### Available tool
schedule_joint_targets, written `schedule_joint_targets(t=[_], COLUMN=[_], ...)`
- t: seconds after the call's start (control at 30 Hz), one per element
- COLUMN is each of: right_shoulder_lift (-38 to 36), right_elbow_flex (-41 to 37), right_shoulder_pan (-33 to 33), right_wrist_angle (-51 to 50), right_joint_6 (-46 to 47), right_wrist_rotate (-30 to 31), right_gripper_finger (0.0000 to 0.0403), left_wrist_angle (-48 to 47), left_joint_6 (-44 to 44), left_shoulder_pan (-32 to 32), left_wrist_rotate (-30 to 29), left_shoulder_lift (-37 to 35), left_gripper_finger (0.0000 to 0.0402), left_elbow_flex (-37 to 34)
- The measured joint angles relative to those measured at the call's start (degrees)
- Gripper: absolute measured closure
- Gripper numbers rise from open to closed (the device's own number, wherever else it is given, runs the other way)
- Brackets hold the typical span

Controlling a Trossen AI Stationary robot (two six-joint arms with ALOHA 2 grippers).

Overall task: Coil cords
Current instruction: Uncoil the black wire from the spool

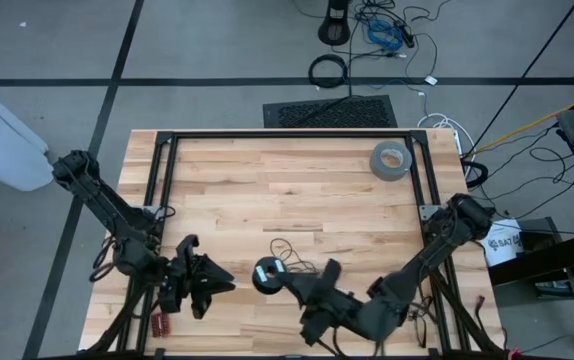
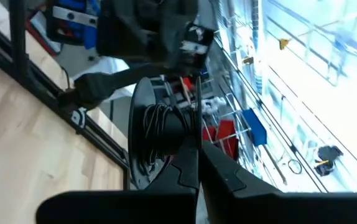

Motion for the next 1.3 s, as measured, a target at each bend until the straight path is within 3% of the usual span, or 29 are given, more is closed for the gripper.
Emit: schedule_joint_targets(t=[0.17, 0.43, 0.83, 1.07, 1.3], right_shoulder_lift=[-1.1, -3.0, -4.0, -4.0, -4.0], right_elbow_flex=[0.0, 0.0, 0.0, 0.0, 0.0], right_shoulder_pan=[3.0, 6.7, 9.5, 9.6, 9.8], right_wrist_angle=[3.6, 5.7, 6.0, 6.0, 6.0], right_joint_6=[-2.3, -1.6, -2.4, -2.5, -2.5], right_wrist_rotate=[5.1, 5.2, 5.2, 5.4, 5.5], right_gripper_finger=[0.0403, 0.0403, 0.0403, 0.0403, 0.0403], left_wrist_angle=[0.2, -0.2, -0.6, -1.2, -9.8], left_joint_6=[-8.4, -13.9, -31.0, -31.0, -31.1], left_shoulder_pan=[0.0, 1.0, 9.4, 11.6, 13.0], left_wrist_rotate=[0.2, 7.7, 15.5, 17.3, 19.2], left_shoulder_lift=[0.0, 0.4, 4.9, 15.0, 24.3], left_gripper_finger=[0.0301, 0.0301, 0.0301, 0.0301, 0.0300], left_elbow_flex=[0.0, 0.0, 0.5, 7.6, 18.5])
